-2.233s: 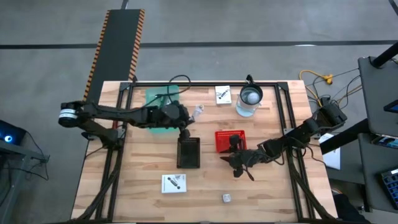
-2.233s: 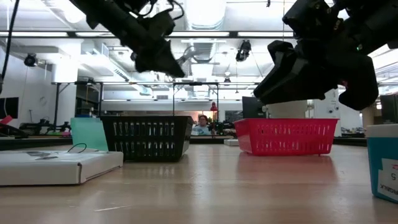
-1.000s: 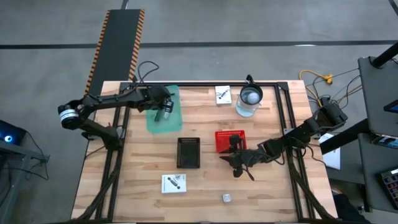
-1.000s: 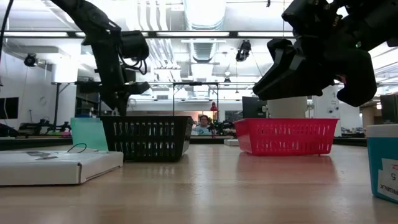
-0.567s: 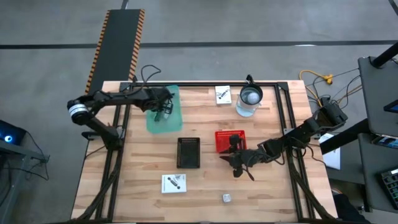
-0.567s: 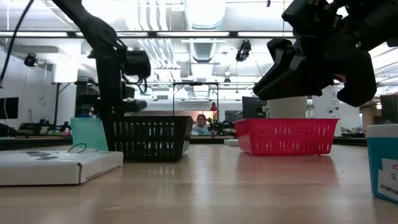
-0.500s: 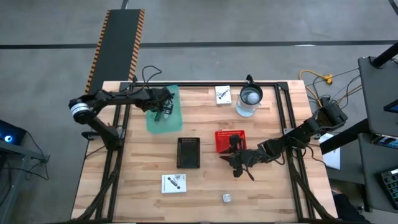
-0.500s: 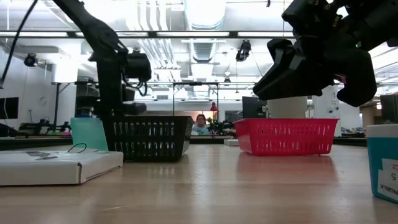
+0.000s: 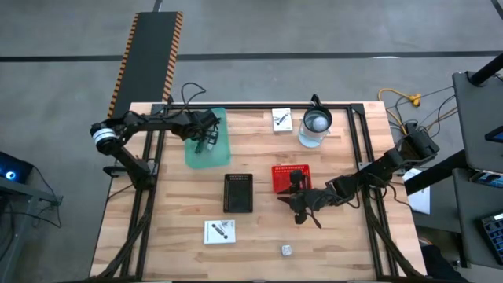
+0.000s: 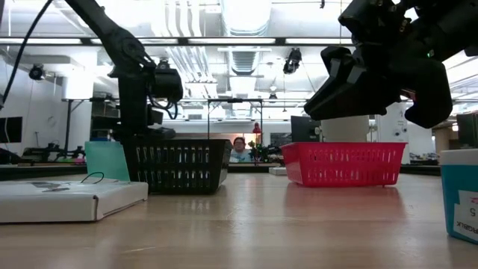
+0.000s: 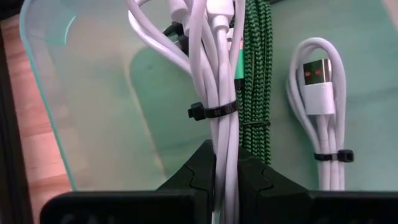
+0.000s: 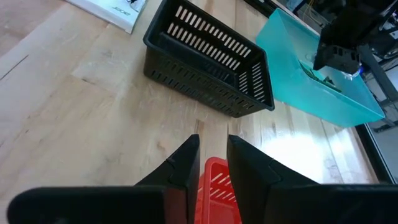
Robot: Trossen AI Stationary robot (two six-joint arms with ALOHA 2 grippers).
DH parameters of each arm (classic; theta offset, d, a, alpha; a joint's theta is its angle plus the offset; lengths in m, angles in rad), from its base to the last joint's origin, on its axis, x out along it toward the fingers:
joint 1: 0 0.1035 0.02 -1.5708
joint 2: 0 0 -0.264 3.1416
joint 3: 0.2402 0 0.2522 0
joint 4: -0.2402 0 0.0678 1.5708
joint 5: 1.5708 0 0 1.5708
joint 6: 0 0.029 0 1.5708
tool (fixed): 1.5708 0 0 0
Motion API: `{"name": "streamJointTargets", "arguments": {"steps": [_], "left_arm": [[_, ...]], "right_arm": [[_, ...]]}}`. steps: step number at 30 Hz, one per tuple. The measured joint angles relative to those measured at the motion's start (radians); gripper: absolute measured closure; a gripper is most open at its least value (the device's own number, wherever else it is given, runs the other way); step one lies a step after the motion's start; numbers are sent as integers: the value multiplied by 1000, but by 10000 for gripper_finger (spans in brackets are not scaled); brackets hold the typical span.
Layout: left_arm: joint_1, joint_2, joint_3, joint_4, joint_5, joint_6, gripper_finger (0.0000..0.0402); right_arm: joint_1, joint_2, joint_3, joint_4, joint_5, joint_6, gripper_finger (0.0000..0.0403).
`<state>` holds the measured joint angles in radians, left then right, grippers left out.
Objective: Pick and place items into bin
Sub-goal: Put the white charger cable into the blue bin, then put the violet charger adapter into the red bin
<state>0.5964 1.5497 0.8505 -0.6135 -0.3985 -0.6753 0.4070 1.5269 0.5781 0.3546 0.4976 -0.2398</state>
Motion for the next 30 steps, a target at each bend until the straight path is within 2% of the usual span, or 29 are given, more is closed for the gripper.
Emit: {"name": "streamJointTargets", "arguments": {"steps": [3, 12, 15, 19, 26, 30], "left_arm": [[0, 0, 0, 0, 5, 11, 388], [0, -1, 0, 1, 111, 85, 388], [0, -1, 1, 1, 142, 86, 376], [0, -1, 1, 1, 159, 90, 331], [0, -2, 8, 1, 159, 123, 227], [0, -18, 39, -4, 160, 162, 192]], "right_arm": [[0, 0, 0, 0, 0, 0, 335], [0, 0, 0, 0, 0, 0, 335], [0, 0, 0, 0, 0, 0, 335], [0, 0, 0, 0, 0, 0, 335], [0, 0, 0, 0, 0, 0, 335], [0, 0, 0, 0, 0, 0, 335]]}}
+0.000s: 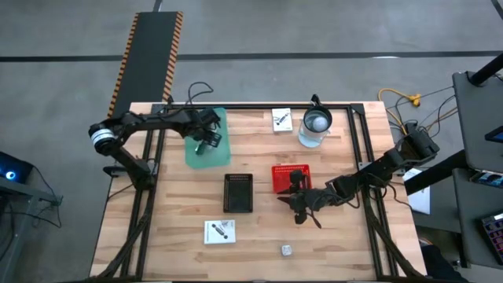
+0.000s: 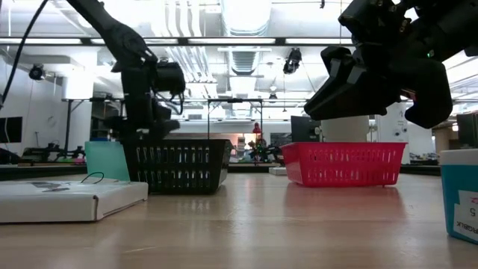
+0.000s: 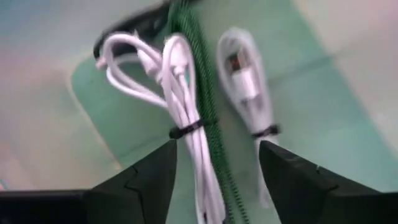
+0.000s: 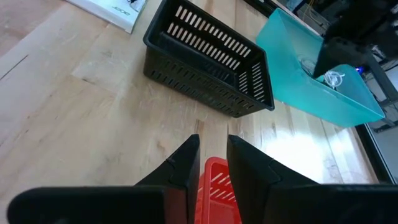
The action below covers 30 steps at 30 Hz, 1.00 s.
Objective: Pick and place items into bin
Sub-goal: Put the violet charger adapter into the red bin
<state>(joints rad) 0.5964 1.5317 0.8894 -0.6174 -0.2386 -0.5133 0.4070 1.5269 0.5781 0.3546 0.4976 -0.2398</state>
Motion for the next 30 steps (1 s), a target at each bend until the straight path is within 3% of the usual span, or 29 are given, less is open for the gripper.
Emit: {"name": "streamJointTargets", "arguments": {"steps": [12, 24, 30], "left_arm": [[-25, -109, 82, 39, 14, 3, 180], [-254, -128, 62, 491, 318, 277, 180], [-405, -123, 59, 659, 365, 437, 180]], "right_arm": [[0, 0, 0, -7, 0, -4, 335], [0, 0, 0, -7, 0, -1, 335], [0, 0, 0, -7, 0, 28, 335]]}}
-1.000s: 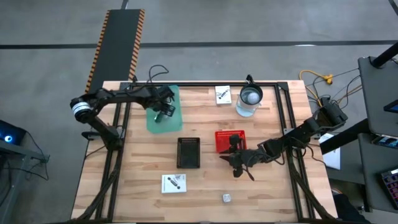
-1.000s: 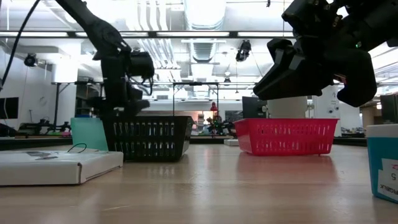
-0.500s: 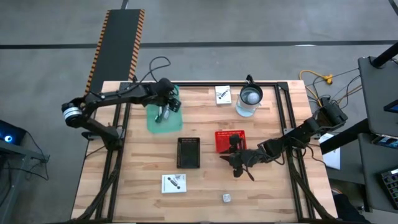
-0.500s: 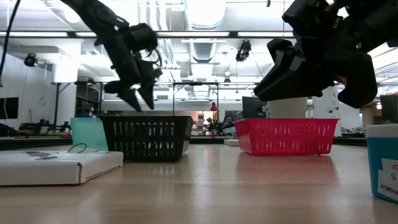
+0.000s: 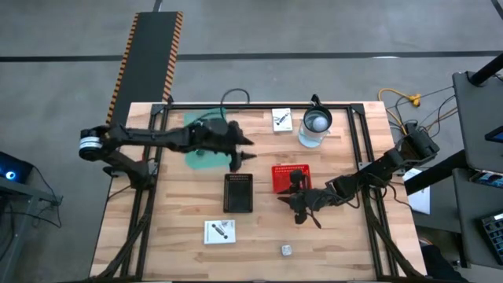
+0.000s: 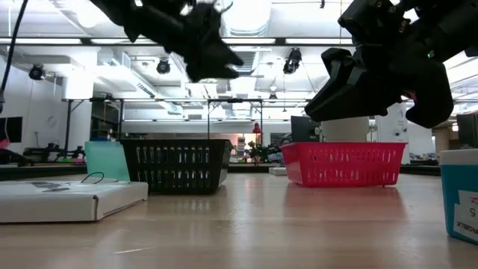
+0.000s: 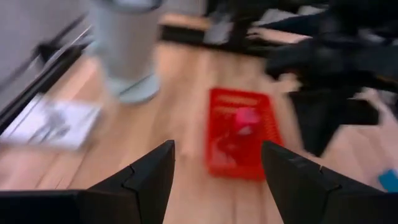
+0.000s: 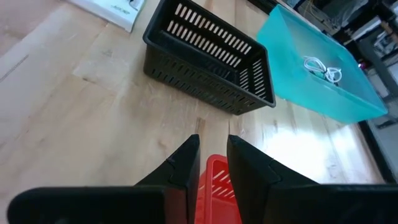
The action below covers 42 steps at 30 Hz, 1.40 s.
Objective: Pick and place items into bin
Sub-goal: Put the violet charger adapter into the red bin
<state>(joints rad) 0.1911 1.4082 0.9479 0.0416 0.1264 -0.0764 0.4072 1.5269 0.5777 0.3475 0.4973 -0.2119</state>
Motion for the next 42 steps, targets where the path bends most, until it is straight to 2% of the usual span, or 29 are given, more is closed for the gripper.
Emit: {"name": "streamJointTargets", "arguments": {"steps": [2, 4, 7, 10, 14, 19, 23, 27, 30, 35, 39, 42], "left_arm": [[-52, 14, -12, 88, -4, 3, 180], [-104, 43, -24, 272, -8, -41, 180], [-175, 85, -24, 456, -8, -6, 180], [-228, 111, -26, 471, -8, 99, 180], [-266, 138, -28, 475, -9, 185, 180], [-271, 162, -45, 485, -11, 189, 180], [-270, 156, -86, 497, -12, 189, 180], [-271, 150, -106, 493, -11, 188, 180], [-271, 149, -119, 494, -11, 187, 180], [-271, 149, -149, 502, -11, 187, 180], [-271, 145, -154, 532, -11, 188, 180], [-270, 144, -154, 527, -10, 188, 180]], "right_arm": [[0, 0, 0, 0, 0, 12, 335], [0, 0, 0, -2, 0, 18, 335], [5, 0, 0, -13, -2, 115, 335], [21, -1, 2, -15, -54, 159, 335], [49, -5, 26, 20, -220, 135, 335], [71, -6, 47, 32, -236, 167, 328], [95, -6, 66, -10, -258, 278, 292], [134, 0, 96, -30, -305, 427, 233], [171, 14, 117, -23, -351, 451, 190], [233, 63, 158, -20, -339, 496, 141], [270, 136, 195, -30, -266, 501, 109], [279, 186, 224, -53, -263, 512, 86]]}}
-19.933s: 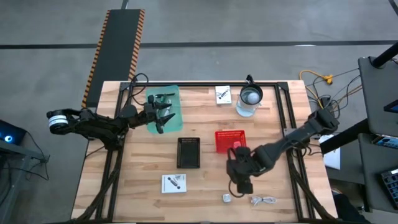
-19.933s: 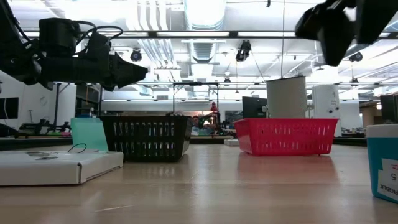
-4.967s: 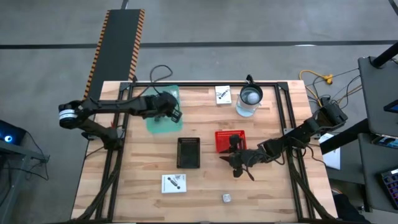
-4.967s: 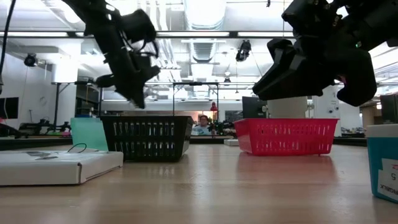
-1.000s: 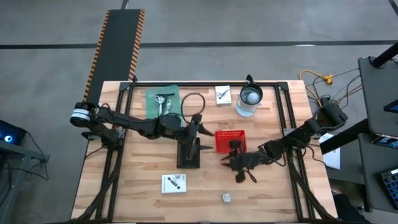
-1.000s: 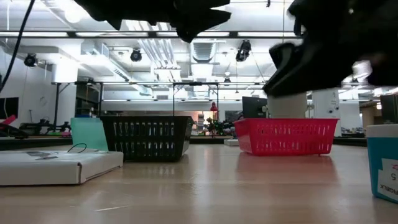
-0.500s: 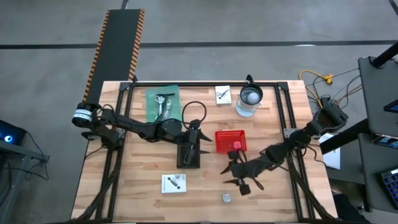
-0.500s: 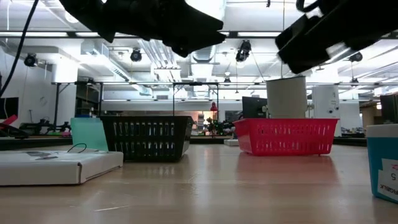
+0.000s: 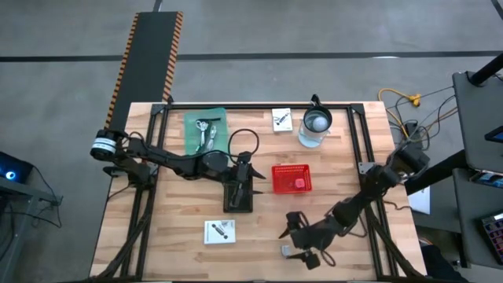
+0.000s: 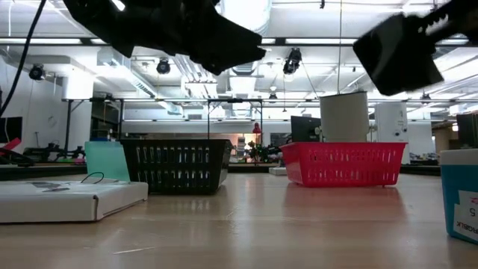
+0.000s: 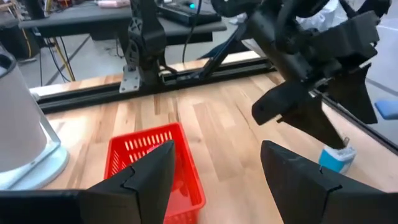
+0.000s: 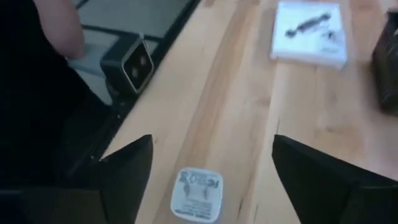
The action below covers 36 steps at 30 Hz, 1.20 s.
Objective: Pick and place items into bin
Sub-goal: Put the violet charger adapter into the red bin
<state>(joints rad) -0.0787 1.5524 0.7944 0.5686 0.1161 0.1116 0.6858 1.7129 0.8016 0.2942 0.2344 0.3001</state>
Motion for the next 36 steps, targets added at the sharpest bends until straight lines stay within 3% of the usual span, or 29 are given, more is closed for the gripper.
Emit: {"name": "streamJointTargets", "arguments": {"steps": [6, 14, 36], "left_arm": [[0, 0, 0, -2, 0, 0, 180], [0, 0, -3, -4, 0, 1, 180], [0, 1, -11, -10, 0, 1, 180]], "right_arm": [[10, 46, 71, -134, -9, 99, 59], [26, 97, 150, -235, -103, 112, 67], [25, 142, 174, -342, -51, 154, 76]]}}
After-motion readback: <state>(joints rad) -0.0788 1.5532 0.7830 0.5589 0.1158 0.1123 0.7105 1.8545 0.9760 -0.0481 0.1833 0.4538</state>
